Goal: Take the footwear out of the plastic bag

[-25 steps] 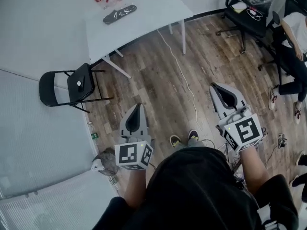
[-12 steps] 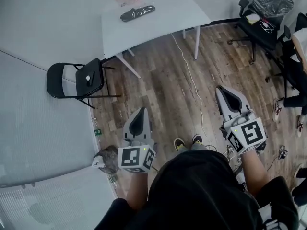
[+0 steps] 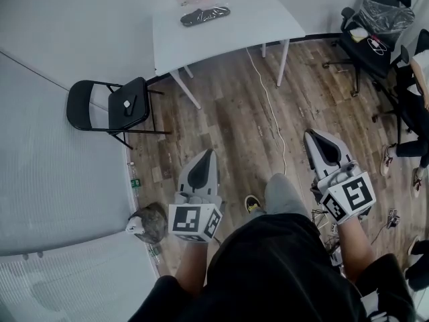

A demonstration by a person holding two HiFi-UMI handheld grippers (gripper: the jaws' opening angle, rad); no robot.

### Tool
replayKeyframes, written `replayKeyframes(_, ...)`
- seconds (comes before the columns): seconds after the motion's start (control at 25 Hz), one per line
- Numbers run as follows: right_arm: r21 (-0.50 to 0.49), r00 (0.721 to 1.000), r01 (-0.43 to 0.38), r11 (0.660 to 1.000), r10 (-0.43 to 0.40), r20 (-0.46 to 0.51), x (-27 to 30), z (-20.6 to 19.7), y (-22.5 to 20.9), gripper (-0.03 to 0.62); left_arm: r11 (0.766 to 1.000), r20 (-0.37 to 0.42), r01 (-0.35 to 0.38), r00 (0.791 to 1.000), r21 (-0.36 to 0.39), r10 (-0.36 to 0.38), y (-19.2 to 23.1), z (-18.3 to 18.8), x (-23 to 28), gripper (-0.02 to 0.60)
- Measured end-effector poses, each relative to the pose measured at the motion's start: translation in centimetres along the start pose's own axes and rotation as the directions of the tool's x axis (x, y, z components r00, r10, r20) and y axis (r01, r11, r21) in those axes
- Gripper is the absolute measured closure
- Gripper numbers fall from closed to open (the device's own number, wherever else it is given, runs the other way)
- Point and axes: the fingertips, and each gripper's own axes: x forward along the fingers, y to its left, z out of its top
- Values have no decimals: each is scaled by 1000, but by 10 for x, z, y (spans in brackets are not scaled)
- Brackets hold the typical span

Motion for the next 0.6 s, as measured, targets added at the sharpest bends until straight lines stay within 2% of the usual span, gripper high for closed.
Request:
replayKeyframes(0.16,-44,1000,-15,999,15,-8,1,2,14,576,1000,13,4,1000,-10,-4,5,2,-8,558)
replayKeyframes(0.28,-38,1000,-18,999,18,3,8,1,12,576,1000,32,-1,999,0,1,11,5,-2,558)
replayKeyframes(0.6,-13,1000,-16,1000,17,24,57,-5,-24,576,999,22,-10,1000,32,9,38,10,47,558)
